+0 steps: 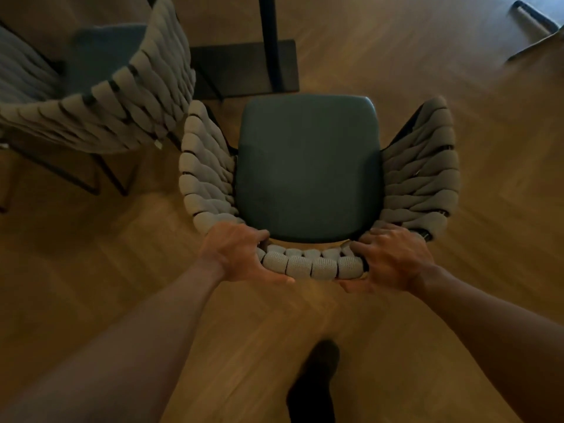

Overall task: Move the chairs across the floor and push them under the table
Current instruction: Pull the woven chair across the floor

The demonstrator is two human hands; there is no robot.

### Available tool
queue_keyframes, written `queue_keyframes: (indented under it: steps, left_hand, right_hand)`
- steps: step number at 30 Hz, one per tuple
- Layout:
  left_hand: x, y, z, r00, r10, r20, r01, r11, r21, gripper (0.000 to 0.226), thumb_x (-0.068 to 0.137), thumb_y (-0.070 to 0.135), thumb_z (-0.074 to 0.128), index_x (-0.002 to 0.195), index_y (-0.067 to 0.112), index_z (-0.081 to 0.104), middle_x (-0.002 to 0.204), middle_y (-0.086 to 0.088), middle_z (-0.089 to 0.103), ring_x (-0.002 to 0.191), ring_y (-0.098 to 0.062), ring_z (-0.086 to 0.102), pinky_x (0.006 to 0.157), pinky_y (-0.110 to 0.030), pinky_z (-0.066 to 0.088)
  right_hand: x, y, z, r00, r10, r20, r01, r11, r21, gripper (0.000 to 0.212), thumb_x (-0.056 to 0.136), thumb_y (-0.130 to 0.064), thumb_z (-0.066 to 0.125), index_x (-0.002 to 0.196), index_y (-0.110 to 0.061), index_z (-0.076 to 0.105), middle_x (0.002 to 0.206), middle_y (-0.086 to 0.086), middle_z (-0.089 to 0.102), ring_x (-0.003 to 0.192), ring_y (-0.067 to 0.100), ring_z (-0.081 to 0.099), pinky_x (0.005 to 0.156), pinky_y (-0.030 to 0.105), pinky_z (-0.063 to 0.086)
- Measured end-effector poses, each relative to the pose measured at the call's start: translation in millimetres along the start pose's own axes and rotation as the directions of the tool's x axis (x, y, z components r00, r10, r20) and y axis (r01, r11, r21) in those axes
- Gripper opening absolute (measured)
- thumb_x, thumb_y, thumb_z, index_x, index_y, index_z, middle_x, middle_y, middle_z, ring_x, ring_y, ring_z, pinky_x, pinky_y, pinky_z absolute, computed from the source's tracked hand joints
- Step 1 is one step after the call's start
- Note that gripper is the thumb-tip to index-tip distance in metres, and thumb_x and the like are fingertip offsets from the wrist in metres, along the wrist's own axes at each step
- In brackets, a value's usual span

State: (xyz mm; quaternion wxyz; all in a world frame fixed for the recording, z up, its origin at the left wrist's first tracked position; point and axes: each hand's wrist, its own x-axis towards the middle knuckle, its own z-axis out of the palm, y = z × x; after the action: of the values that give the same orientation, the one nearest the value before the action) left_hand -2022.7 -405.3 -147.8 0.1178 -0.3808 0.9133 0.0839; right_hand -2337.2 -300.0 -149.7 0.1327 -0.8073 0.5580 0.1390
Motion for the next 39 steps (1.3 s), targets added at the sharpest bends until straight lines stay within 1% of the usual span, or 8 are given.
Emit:
queue_keyframes:
  steps: [5,10,14,22,28,33,36,39]
  left_hand:
    - [60.7,-29.1,-18.0,1.000,-0.013,0.016,0.013,1.000,0.001,0.097,0.052,0.118,0.025,0.085,0.034,0.061,0.068,0.012,0.058,0.063,-0.008,0.057,0.064,-0.031,0.056]
    - [115.1,-60.4,-31.9,1.000,-0.007,-0.014,0.007,1.000,0.002,0.095,0.054,0.118,0.025,0.082,0.034,0.060,0.066,0.012,0.056,0.061,-0.009,0.054,0.062,-0.031,0.053]
    - [150.5,-81.2,-41.3,0.999,-0.005,-0.050,0.005,1.000,0.003,0.094,0.056,0.117,0.028,0.079,0.032,0.061,0.063,0.010,0.054,0.059,-0.010,0.053,0.060,-0.032,0.052]
    - [210.7,-107.4,-59.1,0.996,-0.036,-0.085,0.036,0.999,0.002,0.093,0.060,0.115,0.029,0.077,0.030,0.061,0.063,0.010,0.055,0.056,-0.010,0.051,0.059,-0.029,0.048]
    - [254.5,-132.6,-72.0,0.995,-0.023,-0.101,0.023,1.000,0.001,0.089,0.064,0.113,0.032,0.076,0.030,0.060,0.063,0.010,0.053,0.057,-0.009,0.049,0.056,-0.028,0.046]
    - [302.8,-156.8,-88.0,0.994,-0.021,-0.105,0.022,1.000,0.005,0.087,0.064,0.112,0.035,0.073,0.029,0.058,0.063,0.009,0.053,0.058,-0.010,0.049,0.057,-0.029,0.042]
    - [324.7,-162.2,-99.8,0.996,-0.035,-0.084,0.034,0.999,-0.012,0.086,0.065,0.112,0.036,0.073,0.029,0.057,0.063,0.010,0.052,0.058,-0.009,0.047,0.057,-0.028,0.038]
    - [337.8,-157.8,-104.4,0.996,-0.052,-0.066,0.047,0.996,-0.074,0.084,0.065,0.111,0.039,0.074,0.029,0.058,0.067,0.010,0.058,0.061,-0.010,0.052,0.061,-0.032,0.046]
  right_hand:
    - [48.5,43.9,-20.8,1.000,0.015,0.021,-0.015,0.999,0.030,0.110,0.071,-0.107,-0.003,0.129,-0.040,0.061,0.112,-0.011,0.071,0.101,0.013,0.068,0.099,0.037,0.050]
    - [100.5,85.7,-35.7,1.000,0.002,0.028,-0.003,1.000,0.028,0.099,0.075,-0.108,0.013,0.125,-0.039,0.064,0.104,-0.011,0.071,0.096,0.013,0.068,0.102,0.040,0.051]
    - [132.4,111.6,-54.2,0.999,-0.031,-0.031,0.031,0.999,0.023,0.089,0.080,-0.104,0.021,0.116,-0.037,0.066,0.094,-0.012,0.068,0.086,0.011,0.066,0.093,0.035,0.052]
    - [191.5,169.9,-78.5,0.996,-0.070,-0.046,0.071,0.997,0.026,0.084,0.082,-0.102,0.027,0.110,-0.033,0.067,0.084,-0.013,0.058,0.073,0.007,0.048,0.084,0.033,0.054]
    - [230.2,200.8,-100.2,0.996,-0.086,-0.037,0.086,0.996,0.003,0.082,0.082,-0.102,0.026,0.107,-0.036,0.066,0.081,-0.016,0.057,0.072,0.007,0.055,0.080,0.031,0.054]
    - [272.5,238.8,-124.5,0.995,-0.093,-0.030,0.093,0.996,-0.014,0.089,0.078,-0.105,0.018,0.109,-0.037,0.066,0.081,-0.016,0.060,0.070,0.008,0.057,0.071,0.028,0.044]
    - [290.9,258.9,-139.5,0.993,-0.120,-0.005,0.120,0.993,-0.006,0.085,0.080,-0.102,0.026,0.110,-0.034,0.066,0.081,-0.015,0.055,0.069,0.008,0.051,0.070,0.027,0.038]
    - [297.1,278.7,-150.0,0.989,-0.104,0.101,0.106,0.994,-0.021,0.085,0.080,-0.102,0.031,0.118,-0.033,0.062,0.088,-0.015,0.049,0.074,0.010,0.050,0.066,0.028,0.036]
